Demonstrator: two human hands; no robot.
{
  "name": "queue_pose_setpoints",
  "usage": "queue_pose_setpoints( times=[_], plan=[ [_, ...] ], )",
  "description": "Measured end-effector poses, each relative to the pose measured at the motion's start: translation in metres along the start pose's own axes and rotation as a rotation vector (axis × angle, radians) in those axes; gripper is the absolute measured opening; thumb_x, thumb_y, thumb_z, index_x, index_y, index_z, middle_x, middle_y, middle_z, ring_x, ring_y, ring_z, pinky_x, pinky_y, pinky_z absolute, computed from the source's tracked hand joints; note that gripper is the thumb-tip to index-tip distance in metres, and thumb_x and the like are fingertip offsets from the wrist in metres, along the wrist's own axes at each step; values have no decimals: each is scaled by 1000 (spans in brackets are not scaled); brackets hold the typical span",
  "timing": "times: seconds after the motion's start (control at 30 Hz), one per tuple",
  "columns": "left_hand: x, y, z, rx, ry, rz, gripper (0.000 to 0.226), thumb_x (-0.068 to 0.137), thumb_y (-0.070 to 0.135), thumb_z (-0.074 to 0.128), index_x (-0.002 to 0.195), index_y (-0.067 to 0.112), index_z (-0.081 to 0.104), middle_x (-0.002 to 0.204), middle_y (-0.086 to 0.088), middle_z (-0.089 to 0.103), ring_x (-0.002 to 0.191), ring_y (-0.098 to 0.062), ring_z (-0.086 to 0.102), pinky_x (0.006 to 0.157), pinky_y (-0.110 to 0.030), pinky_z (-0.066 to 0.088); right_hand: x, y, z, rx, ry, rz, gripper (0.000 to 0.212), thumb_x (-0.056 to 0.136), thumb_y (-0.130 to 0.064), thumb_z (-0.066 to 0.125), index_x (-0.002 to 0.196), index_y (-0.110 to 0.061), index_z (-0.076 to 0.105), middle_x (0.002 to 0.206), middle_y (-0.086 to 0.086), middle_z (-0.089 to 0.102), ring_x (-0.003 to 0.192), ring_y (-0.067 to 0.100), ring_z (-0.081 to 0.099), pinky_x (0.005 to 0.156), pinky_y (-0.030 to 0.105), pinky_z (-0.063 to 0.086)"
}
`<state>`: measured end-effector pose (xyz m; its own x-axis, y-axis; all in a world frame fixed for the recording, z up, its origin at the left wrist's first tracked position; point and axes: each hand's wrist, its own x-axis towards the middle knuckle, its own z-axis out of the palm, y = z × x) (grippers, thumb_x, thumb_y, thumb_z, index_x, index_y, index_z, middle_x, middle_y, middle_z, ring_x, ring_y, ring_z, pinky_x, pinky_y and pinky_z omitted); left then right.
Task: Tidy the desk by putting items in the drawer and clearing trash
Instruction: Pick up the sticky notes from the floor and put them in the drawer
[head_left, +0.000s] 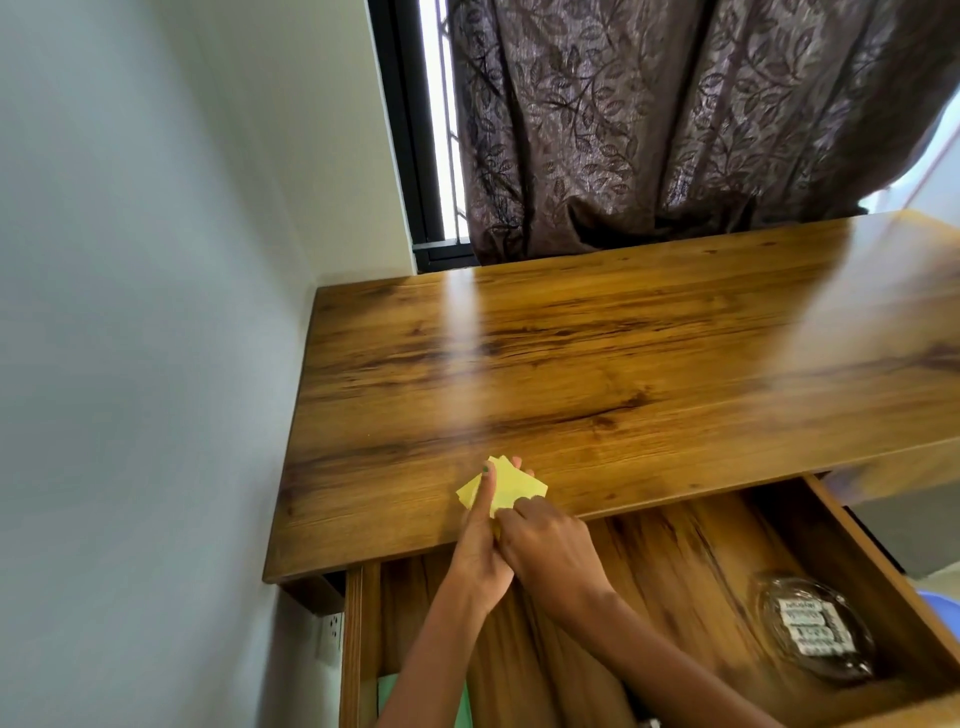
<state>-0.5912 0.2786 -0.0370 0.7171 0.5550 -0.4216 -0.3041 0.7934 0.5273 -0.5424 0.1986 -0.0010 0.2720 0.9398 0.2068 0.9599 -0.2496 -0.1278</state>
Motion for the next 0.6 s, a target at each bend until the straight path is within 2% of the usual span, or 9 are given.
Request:
queue_pose_setpoints(
  times=[0.07,0.1,0.17,0.2,0.27,0.33,0.4,0.5,0.6],
  plan=[
    [0,-2,0,29,20,9,45,88,27,60,130,10,56,129,-12,59,113,-21,55,100,-39,42,0,-2,0,48,39,19,14,67,-24,82,73,-19,72,69,-5,68,62,7,65,46,18,47],
    [-1,-2,0,48,33,16,38,95,20,50,131,10,54,128,-13,58,112,-21,55,101,-40,40,0,-3,-1,94,12,35,9,79,-24,71,85,-17,72,81,-3,69,73,9,66,55,20,50],
    [-3,-2,-2,69,33,25,35,98,16,42,131,9,55,127,-13,60,112,-23,56,100,-39,41,-1,4,-1,240,-25,93,22,93,-30,50,104,-22,67,101,-6,66,92,8,61,72,22,50],
    [-6,-1,-4,94,18,37,34,98,15,43,129,10,57,126,-13,61,112,-23,58,96,-37,44,-2,9,-3,327,-1,130,24,94,-33,48,107,-25,66,104,-9,65,94,5,58,76,21,50],
    [-14,0,-8,186,-11,61,31,94,14,50,122,15,62,120,-9,67,108,-21,63,85,-32,51,-7,20,-9,443,95,217,23,91,-34,53,111,-26,62,107,-13,61,96,1,54,78,18,48],
    [-23,-2,-13,298,-19,56,31,87,16,58,118,18,62,114,-6,70,105,-21,65,83,-32,52,-14,35,-7,534,130,284,27,90,-31,57,117,-28,56,110,-16,56,101,-1,50,82,18,45],
    [-31,-9,-18,418,-49,26,38,80,20,65,117,18,62,112,-6,71,104,-20,66,85,-32,52,-24,46,-2,739,10,335,35,88,-27,61,120,-32,48,113,-17,55,103,-3,51,84,18,47],
    [-41,-21,-27,665,-83,14,27,85,22,64,113,23,63,105,2,73,98,-12,68,78,-21,52,-41,49,14,1098,-206,379,38,87,-16,64,117,-31,49,111,-11,62,103,0,59,83,20,52],
    [-45,-30,-38,865,-26,130,27,86,15,66,109,31,63,104,7,70,98,-10,65,76,-16,51,-58,47,38,1105,-185,443,32,85,-12,67,112,-24,56,103,-6,68,98,5,65,83,26,55]
  ],
)
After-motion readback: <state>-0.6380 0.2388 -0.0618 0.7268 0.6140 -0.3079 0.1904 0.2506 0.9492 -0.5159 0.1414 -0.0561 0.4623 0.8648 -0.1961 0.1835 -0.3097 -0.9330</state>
